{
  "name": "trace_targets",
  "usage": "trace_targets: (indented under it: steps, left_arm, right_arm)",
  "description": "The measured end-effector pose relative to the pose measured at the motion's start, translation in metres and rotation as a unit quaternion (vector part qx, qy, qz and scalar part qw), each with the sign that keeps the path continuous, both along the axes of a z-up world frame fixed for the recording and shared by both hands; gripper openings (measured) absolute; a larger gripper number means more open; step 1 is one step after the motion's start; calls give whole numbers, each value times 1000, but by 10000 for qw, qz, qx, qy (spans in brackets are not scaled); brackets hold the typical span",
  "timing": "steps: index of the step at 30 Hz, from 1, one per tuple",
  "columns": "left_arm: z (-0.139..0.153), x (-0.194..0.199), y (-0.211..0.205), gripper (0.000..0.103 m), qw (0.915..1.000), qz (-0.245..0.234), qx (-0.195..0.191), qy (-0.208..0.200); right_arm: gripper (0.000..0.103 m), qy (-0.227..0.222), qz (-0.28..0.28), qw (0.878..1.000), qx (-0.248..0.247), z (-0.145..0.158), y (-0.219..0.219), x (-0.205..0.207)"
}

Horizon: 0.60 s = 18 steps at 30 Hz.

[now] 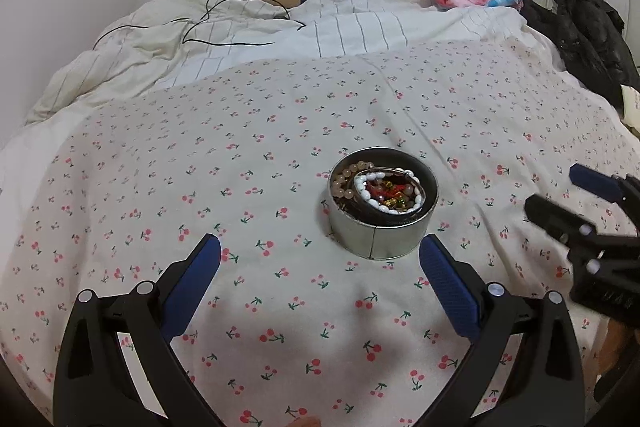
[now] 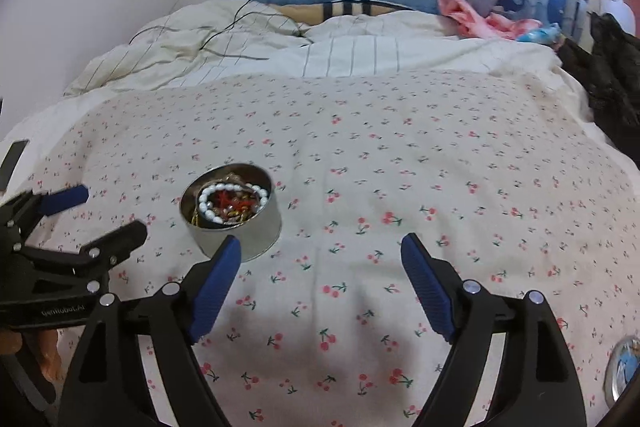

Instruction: Organize jewelry

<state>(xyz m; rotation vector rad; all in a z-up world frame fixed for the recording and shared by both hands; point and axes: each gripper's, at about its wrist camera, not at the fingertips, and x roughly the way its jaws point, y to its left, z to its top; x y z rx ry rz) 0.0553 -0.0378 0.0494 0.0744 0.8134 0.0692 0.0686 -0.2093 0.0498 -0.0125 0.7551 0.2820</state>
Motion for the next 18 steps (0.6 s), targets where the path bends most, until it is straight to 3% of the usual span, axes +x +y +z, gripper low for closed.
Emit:
trace_targets:
  steps: [4, 9, 12, 18]
  left_arm:
    - [-1, -4, 14, 96, 9994, 290, -206, 38]
    - [-8, -4, 32, 96, 9953, 596, -738, 210]
    - [-11, -2, 32, 96, 9954, 614, -699, 228]
    - [-17, 2, 25, 96, 9969, 507, -494, 331]
  right_arm:
    - [80, -29, 129, 9997, -187, -4, 11, -3]
    - [80, 33, 512, 9978, -430, -15, 36, -10]
    - [85, -22, 600, 9966, -560, -18, 42, -13]
    - [86, 2, 530, 9975, -471, -19, 37, -11]
